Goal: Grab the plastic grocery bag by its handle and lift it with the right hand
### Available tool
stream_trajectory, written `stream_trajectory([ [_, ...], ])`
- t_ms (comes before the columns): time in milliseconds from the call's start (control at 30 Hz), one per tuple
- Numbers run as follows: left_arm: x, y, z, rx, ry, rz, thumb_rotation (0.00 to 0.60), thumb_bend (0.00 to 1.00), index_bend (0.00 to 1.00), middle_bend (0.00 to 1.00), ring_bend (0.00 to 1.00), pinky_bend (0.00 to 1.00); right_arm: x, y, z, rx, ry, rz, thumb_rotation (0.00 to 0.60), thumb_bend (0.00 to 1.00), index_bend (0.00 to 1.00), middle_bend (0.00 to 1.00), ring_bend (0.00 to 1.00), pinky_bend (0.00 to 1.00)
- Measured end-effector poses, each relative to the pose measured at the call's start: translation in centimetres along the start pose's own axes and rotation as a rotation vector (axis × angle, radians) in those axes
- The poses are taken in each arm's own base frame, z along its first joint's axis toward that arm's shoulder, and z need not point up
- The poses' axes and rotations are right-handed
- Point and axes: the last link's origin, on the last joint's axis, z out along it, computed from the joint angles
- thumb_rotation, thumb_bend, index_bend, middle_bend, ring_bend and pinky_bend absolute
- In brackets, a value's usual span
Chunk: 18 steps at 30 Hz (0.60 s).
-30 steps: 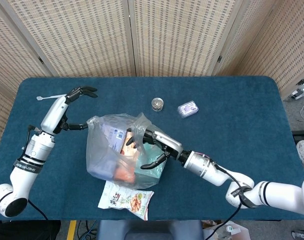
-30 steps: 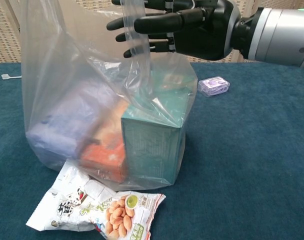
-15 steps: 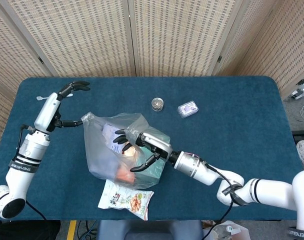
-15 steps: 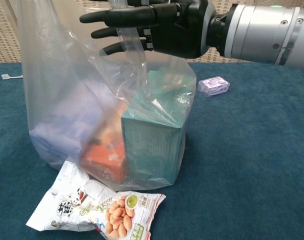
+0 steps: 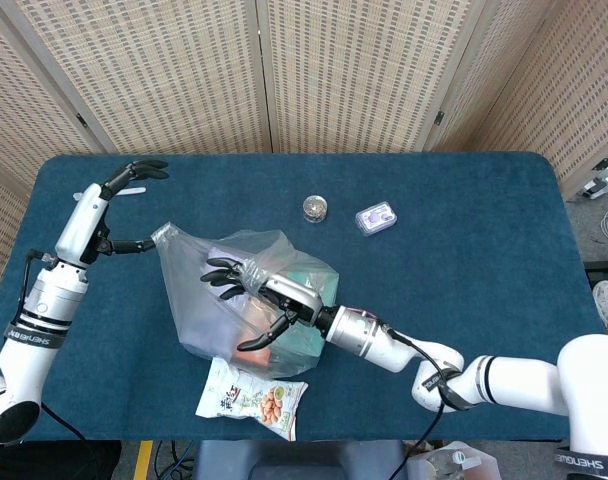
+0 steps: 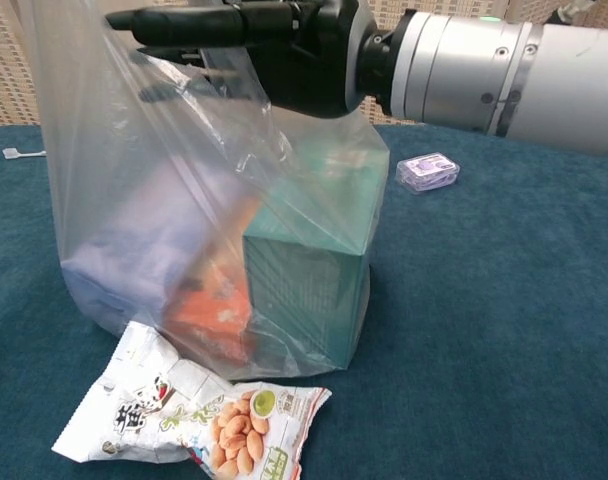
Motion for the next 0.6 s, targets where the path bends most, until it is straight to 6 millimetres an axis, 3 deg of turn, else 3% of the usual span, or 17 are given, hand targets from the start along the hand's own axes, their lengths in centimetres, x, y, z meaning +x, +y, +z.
stream_trajectory([
  [367,0.3,0.0,-0.4,0.012,0.004,0.008,0.600,0.22,0.30,0.19,0.14,0.16,0.0,-1.7,-0.8,0.070,0.008,-0.026,0.600,0.00,0.03,0.11,0.08,0.18],
  [600,0.4,0.2,-0.3,0.014,0.010,-0.001,0.600,0.22,0.30,0.19,0.14,0.16,0.1,-0.8,-0.9,0.022,0.011,-0.041,0.600,0.00,0.03,0.11,0.07,0.17],
])
